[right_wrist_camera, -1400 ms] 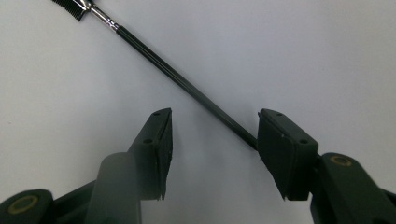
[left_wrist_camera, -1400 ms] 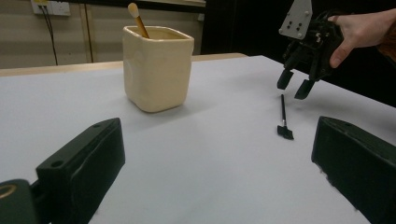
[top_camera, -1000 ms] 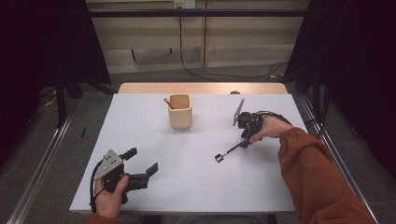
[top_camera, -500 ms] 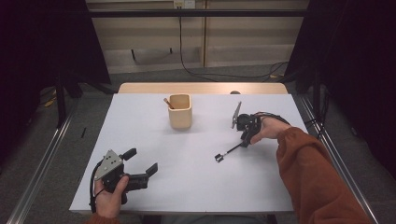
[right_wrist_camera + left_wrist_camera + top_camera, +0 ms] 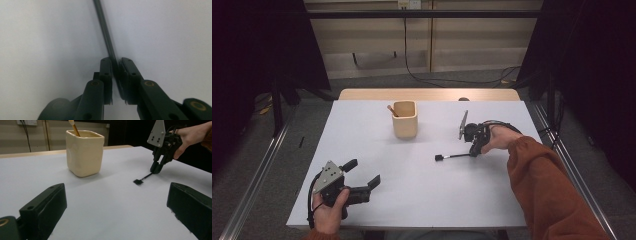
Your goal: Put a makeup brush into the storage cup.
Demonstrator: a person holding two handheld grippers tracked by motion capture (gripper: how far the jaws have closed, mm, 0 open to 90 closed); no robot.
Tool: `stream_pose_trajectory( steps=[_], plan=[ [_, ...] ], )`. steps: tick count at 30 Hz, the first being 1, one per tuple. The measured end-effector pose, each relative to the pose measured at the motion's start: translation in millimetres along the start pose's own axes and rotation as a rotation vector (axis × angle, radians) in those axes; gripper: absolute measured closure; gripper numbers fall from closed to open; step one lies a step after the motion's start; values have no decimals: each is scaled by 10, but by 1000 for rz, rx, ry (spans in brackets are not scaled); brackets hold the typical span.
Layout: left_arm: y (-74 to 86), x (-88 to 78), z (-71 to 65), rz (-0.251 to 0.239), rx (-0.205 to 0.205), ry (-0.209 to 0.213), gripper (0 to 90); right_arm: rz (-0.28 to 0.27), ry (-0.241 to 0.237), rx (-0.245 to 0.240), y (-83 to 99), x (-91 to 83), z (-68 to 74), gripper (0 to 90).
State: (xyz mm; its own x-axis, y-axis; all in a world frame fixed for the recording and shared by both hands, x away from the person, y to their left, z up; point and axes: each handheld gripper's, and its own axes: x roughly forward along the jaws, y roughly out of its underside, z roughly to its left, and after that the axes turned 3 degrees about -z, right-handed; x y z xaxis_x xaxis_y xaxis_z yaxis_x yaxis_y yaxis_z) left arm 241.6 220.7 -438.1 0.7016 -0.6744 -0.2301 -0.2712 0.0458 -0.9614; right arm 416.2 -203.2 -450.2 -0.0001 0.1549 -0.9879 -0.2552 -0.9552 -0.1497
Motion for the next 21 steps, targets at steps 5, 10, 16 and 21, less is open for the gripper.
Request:
stream_pose_trajectory(
  steps=[5,10,16,21],
  plan=[
    [1,-2,6,-1,-1,-2,26,0,-13,8,6,-2,-13,841],
    [2,0,4,0,-3,-3,26,-15,-18,25,23,-1,-20,858],
    [1,2,9,1,0,-4,26,-30,-12,39,42,-4,-16,860],
    [-1,3,6,3,2,-3,26,-25,-5,48,33,-4,-3,862]
  ],
)
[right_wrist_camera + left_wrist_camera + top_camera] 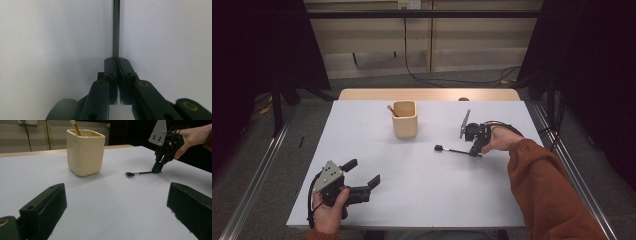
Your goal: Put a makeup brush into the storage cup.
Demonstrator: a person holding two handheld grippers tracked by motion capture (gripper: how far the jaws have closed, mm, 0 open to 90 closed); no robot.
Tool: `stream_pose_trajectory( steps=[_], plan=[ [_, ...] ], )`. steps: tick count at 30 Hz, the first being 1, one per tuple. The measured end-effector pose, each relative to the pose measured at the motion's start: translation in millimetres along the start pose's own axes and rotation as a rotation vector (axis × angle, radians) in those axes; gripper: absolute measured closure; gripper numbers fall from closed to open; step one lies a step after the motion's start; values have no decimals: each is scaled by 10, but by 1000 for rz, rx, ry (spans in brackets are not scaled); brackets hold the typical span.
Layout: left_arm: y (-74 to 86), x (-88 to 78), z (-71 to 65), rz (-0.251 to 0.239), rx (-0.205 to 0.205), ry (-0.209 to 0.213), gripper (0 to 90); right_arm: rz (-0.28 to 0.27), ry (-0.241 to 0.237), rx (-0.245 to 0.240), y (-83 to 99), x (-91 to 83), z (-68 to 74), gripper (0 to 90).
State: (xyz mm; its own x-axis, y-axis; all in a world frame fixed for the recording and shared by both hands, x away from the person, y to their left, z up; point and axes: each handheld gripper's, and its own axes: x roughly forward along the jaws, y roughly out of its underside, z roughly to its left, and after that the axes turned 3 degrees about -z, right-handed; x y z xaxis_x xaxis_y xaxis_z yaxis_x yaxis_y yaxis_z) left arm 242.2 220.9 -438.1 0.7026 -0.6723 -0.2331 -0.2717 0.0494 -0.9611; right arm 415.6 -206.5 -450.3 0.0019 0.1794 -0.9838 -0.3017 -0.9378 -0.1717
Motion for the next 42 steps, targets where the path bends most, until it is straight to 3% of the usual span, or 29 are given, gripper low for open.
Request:
stream_pose_trajectory(
  steps=[10,18,26,34,36,42],
  plan=[
    [-2,-4,4,-2,-4,1,26,-16,-15,33,24,-10,-22,863],
    [-2,-6,10,-3,-3,-4,26,-29,-1,54,29,-21,-28,863],
    [-1,-9,15,-8,-11,-1,26,-92,-7,105,65,-94,-26,863],
    [-2,-11,12,-5,-10,-3,26,-230,-11,168,161,-204,-17,863],
    [0,-11,16,-13,-25,-6,26,-263,-18,187,190,-230,-1,863],
    [1,-12,29,-12,-27,-9,26,-325,3,221,325,-205,21,863]
  ],
)
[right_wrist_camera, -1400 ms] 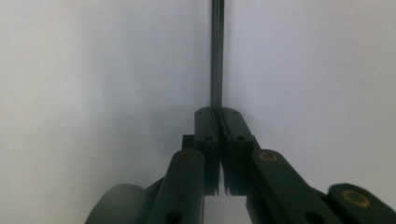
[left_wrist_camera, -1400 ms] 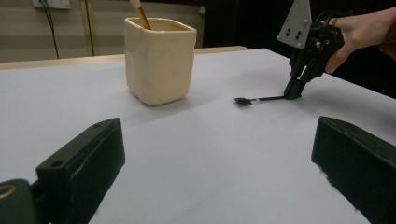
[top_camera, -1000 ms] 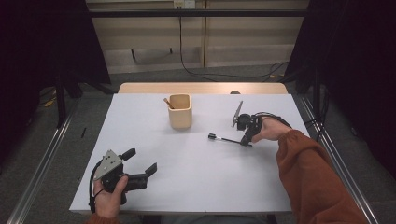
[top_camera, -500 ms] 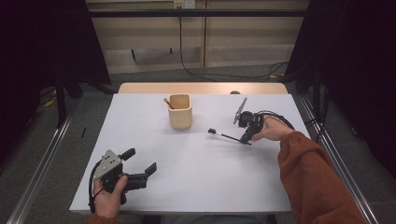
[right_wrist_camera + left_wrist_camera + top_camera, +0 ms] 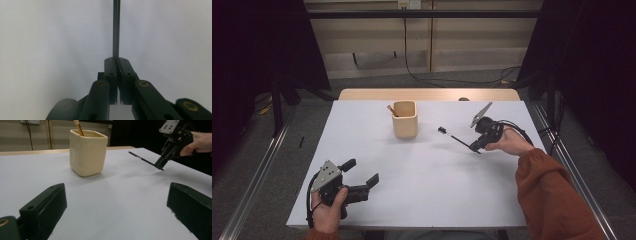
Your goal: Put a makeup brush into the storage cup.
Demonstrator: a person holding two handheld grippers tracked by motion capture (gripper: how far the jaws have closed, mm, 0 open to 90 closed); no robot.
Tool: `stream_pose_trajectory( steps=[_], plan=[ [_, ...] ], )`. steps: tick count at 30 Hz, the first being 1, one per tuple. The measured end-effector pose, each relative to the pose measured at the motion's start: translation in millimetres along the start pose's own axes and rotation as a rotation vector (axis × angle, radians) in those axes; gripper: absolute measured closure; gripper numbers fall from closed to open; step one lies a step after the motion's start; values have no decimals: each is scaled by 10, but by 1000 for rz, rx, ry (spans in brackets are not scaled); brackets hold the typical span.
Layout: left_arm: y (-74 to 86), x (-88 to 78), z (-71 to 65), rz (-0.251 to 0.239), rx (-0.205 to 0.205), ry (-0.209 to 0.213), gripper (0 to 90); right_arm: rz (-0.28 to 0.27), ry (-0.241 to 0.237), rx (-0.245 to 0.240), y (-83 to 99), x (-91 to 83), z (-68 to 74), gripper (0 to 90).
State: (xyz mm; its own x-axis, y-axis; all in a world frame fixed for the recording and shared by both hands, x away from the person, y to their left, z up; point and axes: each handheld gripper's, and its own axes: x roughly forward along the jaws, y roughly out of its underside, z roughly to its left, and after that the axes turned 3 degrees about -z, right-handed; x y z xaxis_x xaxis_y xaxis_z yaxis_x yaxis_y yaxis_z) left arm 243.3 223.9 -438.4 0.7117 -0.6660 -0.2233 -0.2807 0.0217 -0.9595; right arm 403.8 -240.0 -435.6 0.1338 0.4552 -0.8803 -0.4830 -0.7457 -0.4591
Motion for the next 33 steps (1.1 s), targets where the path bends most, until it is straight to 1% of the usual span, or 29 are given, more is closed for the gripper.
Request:
stream_pose_trajectory(
  steps=[1,3,5,6,7,9,12,13,14,15,16,17,18,20,21,22,23,24,25,27,28,29,31,32,33],
  plan=[
    [0,1,2,4,4,-1,26,-21,6,0,19,-6,3,863],
    [0,4,1,4,5,-2,26,-52,-3,16,50,-32,12,863],
    [-1,2,1,3,5,-2,26,-85,9,23,70,-62,15,863],
    [-1,1,1,3,4,-3,26,-103,6,25,78,-79,23,863],
    [0,1,-1,0,-2,-2,26,-115,18,15,85,-96,32,863],
    [0,2,0,-2,-4,-2,26,-140,22,7,101,-117,69,863],
    [0,3,2,2,3,-2,26,-181,40,9,147,-139,83,863],
    [1,2,4,1,-3,2,26,-196,45,20,157,-149,93,863],
    [0,0,9,3,-6,4,26,-211,35,19,173,-158,97,863],
    [1,0,13,0,-14,2,26,-220,38,24,179,-158,106,863],
    [2,0,21,-1,-13,0,26,-229,38,27,187,-159,110,863],
    [2,0,24,-2,-17,0,26,-242,34,21,198,-156,108,863],
    [3,-2,25,-3,-18,0,27,-260,36,30,208,-160,109,863],
    [1,-5,22,-2,-15,-2,26,-305,19,50,240,-169,91,863],
    [1,-4,23,-3,-14,0,27,-323,22,56,252,-173,88,863],
    [1,-3,23,-2,-12,-1,26,-341,21,62,263,-176,85,864],
    [1,-2,23,-1,-11,-1,27,-359,10,64,273,-179,87,863],
    [1,-2,23,0,-10,-1,26,-373,13,67,279,-181,93,863],
    [0,-3,24,1,-8,-2,26,-382,7,68,286,-184,101,864],
    [0,-5,19,1,-10,-1,26,-409,15,65,297,-184,120,864],
    [0,-5,15,1,-11,-3,26,-426,2,67,306,-182,125,864],
    [-2,-5,16,4,-4,-3,26,-436,8,65,312,-178,131,864],
    [-2,-3,9,9,4,1,27,-443,7,58,322,-161,146,863],
    [-3,-3,8,10,8,2,26,-447,19,47,325,-150,159,864],
    [-2,-3,5,7,6,2,26,-452,13,42,326,-147,164,863]
  ],
)
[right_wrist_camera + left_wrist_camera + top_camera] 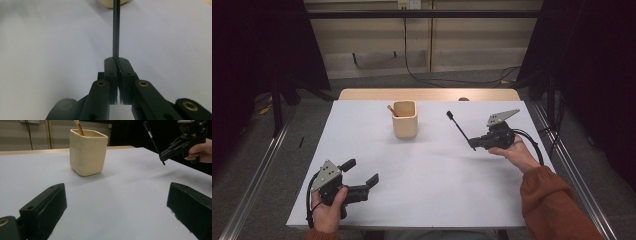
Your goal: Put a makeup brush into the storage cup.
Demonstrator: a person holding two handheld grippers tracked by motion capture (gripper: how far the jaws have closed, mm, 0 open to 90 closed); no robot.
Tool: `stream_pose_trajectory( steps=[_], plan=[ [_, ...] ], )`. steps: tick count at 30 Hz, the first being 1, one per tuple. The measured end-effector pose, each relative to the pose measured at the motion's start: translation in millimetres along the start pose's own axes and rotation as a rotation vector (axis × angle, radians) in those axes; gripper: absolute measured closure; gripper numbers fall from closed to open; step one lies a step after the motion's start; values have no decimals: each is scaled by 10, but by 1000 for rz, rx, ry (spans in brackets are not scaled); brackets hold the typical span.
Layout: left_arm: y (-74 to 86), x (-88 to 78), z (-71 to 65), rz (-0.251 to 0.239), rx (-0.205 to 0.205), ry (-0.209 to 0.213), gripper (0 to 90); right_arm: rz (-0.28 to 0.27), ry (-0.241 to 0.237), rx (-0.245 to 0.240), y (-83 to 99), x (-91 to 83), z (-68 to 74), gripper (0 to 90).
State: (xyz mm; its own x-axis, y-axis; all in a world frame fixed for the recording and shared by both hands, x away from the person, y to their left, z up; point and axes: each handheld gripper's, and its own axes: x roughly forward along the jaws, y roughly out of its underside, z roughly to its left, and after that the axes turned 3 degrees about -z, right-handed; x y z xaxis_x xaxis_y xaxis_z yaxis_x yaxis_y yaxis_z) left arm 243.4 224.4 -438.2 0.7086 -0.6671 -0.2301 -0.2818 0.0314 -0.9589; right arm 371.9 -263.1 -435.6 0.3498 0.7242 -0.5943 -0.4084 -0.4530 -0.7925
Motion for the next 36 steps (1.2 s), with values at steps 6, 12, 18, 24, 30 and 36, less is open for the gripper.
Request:
stream_pose_trajectory(
  steps=[6,12,18,24,30,36],
  plan=[
    [0,-4,4,-2,1,-2,26,-84,-12,15,8,-3,14,863],
    [-2,-4,-24,-4,-5,3,26,-173,-13,12,16,-25,54,863],
    [-4,-5,-24,-4,2,4,26,-240,-28,3,28,-45,82,863],
    [-3,-5,-28,1,1,7,27,-279,-31,11,25,-66,109,863],
    [-5,-6,-43,1,2,15,27,-308,-25,24,28,-114,108,863],
    [-8,-15,-40,-2,6,14,27,-321,-35,22,16,-130,176,863]
  ],
)
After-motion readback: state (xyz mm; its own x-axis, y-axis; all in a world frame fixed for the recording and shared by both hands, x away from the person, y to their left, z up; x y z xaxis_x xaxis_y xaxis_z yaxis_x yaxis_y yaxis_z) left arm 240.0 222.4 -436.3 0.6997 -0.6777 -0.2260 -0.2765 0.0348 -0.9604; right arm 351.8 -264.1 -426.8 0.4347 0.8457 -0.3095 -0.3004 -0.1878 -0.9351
